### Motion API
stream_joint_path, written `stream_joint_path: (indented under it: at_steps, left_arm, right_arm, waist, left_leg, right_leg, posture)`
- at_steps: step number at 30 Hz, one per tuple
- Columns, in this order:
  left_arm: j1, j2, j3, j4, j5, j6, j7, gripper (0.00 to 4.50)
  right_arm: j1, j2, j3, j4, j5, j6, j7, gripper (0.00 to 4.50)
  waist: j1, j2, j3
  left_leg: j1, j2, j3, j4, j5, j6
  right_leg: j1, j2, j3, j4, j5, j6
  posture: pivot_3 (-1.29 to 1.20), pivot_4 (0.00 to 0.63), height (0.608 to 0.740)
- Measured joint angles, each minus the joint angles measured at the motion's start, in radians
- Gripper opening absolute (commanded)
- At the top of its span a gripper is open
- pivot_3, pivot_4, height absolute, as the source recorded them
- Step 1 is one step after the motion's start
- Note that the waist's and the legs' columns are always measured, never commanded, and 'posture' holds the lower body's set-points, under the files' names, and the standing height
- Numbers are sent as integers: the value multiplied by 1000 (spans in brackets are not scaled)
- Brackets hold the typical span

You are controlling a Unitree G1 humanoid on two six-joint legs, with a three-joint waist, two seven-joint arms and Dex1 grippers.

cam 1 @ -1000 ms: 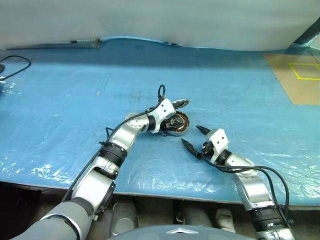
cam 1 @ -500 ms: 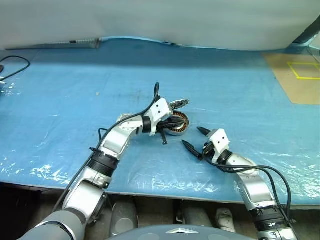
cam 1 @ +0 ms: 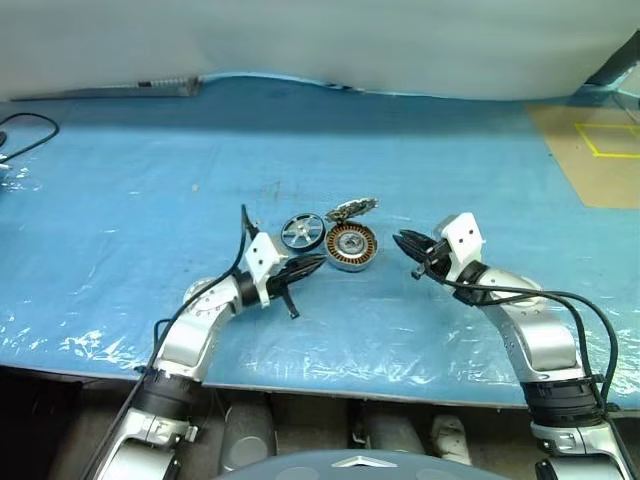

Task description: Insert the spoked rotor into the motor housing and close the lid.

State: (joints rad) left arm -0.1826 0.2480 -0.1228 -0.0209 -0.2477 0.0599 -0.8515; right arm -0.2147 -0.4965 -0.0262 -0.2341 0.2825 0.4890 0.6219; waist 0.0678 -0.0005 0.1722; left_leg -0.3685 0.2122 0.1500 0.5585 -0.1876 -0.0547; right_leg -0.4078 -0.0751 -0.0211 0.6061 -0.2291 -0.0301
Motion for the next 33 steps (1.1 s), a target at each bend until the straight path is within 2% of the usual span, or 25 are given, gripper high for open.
stream_joint_path:
  at_steps: [8, 13, 24, 33]
  left_arm:
    - [50, -2, 16, 11, 3, -68, 57, 0]
    - [75, 3, 12, 42, 34, -116, 86, 0]
    - [108, -6, -7, 93, 72, -229, 97, 0]
    - [108, -13, -21, 122, 72, -248, 100, 0]
  right_arm:
    - [-176, 1, 164, -48, -32, 258, -42, 37]
    - [-277, 23, 211, -37, -59, 402, -94, 37]
    - [-296, 12, 249, -12, -87, 439, -75, 37]
    - [-299, 8, 281, 38, -97, 429, -42, 37]
  waist:
    - [1, 1, 0]
    - [1, 1, 0]
    - [1, 1, 0]
    - [1, 1, 0]
  left_leg:
    - [-1, 0, 0, 0, 0, -1]
    - [0, 0, 0, 0, 0, -1]
    - [0, 0, 0, 1, 0, -1]
    - [1, 0, 0, 2, 0, -1]
  right_leg:
    - [0, 0, 0, 0, 0, 0]
    - [0, 0, 0, 0, 0, 0]
    - [0, 0, 1, 1, 0, 0]
    - [0, 0, 1, 2, 0, 0]
  posture:
    - [0, 150, 740]
    - [0, 150, 740]
    - [0, 150, 740]
    - [0, 150, 740]
